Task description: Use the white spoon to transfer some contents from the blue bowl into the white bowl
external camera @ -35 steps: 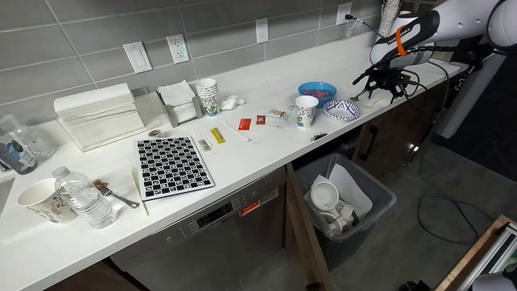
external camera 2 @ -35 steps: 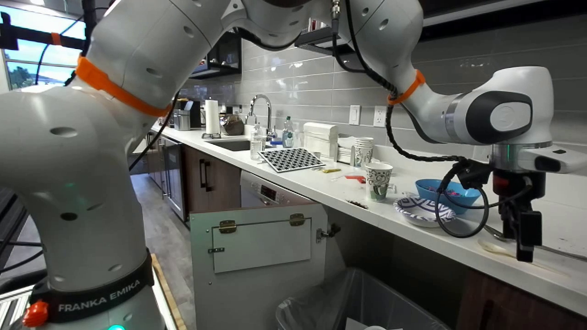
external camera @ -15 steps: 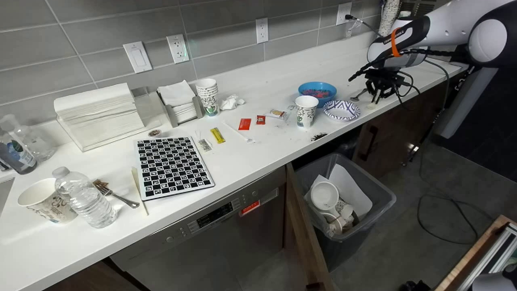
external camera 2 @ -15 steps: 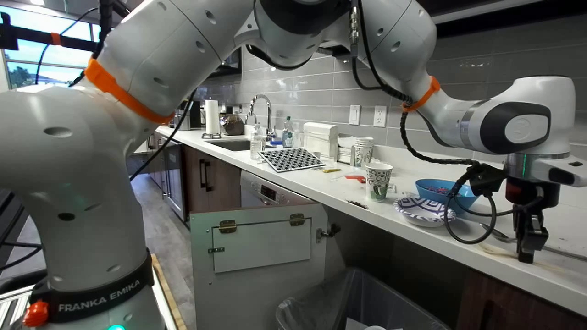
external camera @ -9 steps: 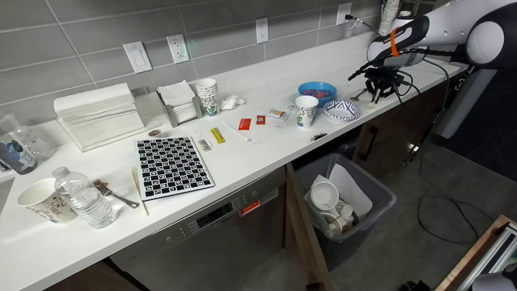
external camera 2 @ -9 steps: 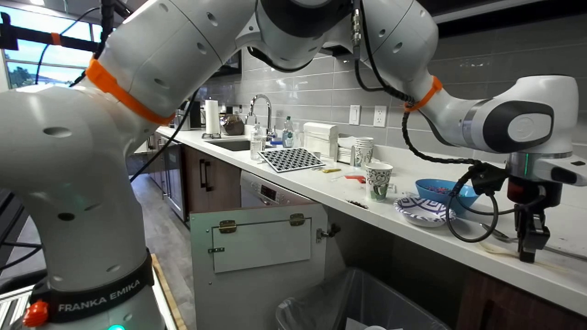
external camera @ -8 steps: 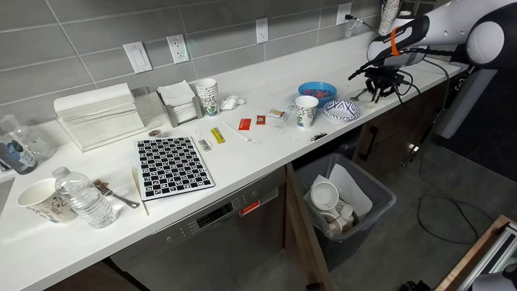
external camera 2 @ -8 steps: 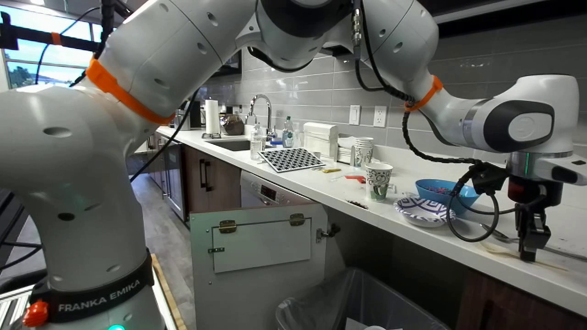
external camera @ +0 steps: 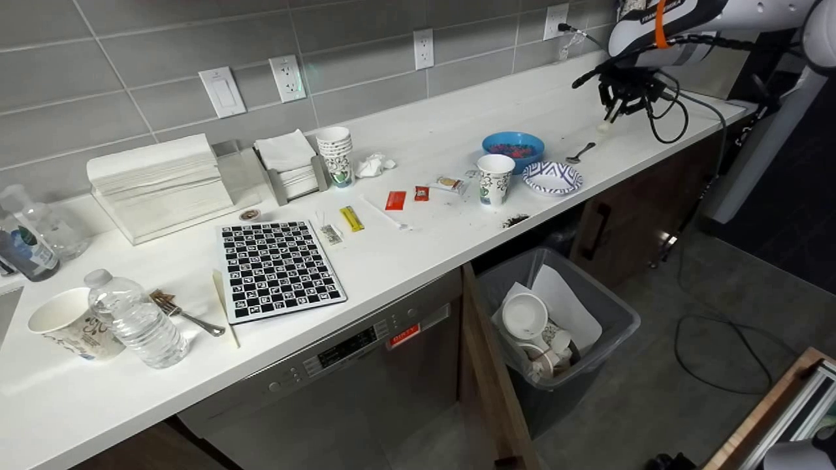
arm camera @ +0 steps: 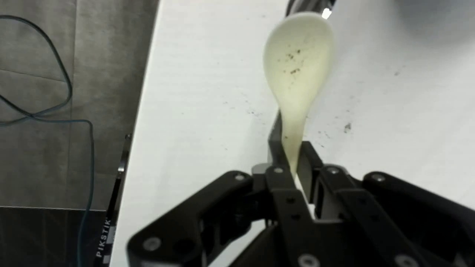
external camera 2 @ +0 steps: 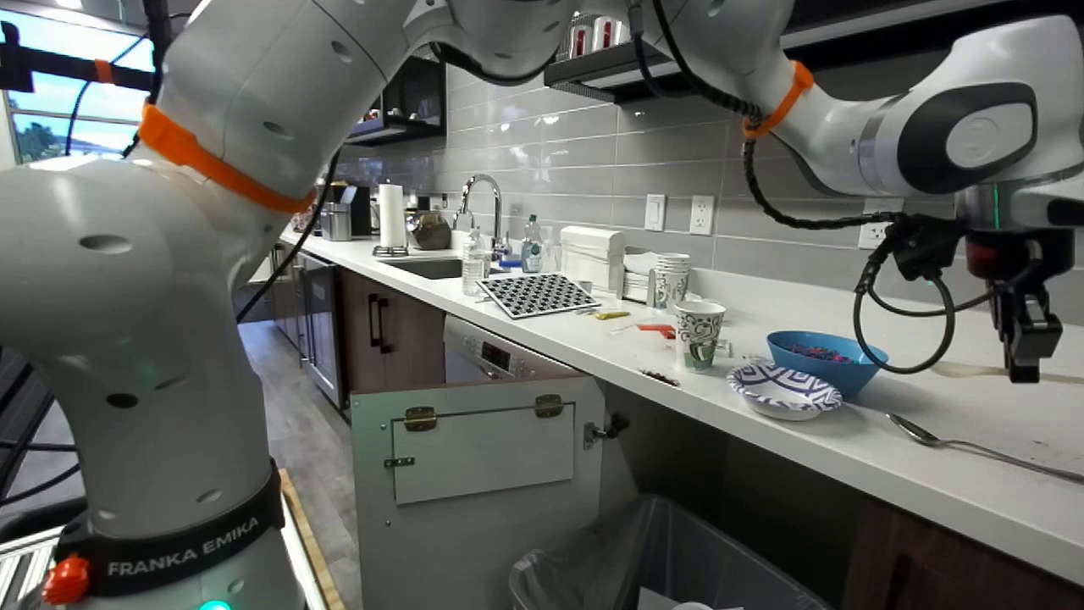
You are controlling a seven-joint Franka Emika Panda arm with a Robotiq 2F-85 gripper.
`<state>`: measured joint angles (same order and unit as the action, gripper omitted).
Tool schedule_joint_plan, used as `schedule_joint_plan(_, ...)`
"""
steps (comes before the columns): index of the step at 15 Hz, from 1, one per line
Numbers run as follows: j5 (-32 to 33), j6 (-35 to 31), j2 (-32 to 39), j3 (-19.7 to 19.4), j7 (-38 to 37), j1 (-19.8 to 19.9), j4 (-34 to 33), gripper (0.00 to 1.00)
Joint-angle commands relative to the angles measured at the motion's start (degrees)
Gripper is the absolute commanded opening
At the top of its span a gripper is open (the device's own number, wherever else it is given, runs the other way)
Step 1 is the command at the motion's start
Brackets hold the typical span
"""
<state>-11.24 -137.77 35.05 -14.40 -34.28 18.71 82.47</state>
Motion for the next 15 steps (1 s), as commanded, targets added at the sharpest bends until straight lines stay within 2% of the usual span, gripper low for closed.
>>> schedule_joint_plan(1,-4.80,-5.68,-5.47,3.21,4.64,-0.09,6.06,0.03)
schedule_joint_plan(7,-16.81,-13.13,-9.33,12.04,17.43,0.28,11.10,0.03)
schedule_joint_plan(9,-19.15,-13.42,-9.59,14.15,21.06,-0.33,11.98,0.03)
schedule_joint_plan(10,-16.70,-11.40,-7.56,11.42,17.39,-1.14,8.23,0.03)
schedule_joint_plan(11,-16.96,-11.42,-7.65,11.81,17.81,-1.48,8.39,0.14)
schedule_joint_plan(15,-16.79,-11.45,-7.63,10.98,17.66,-1.56,8.17,0.14)
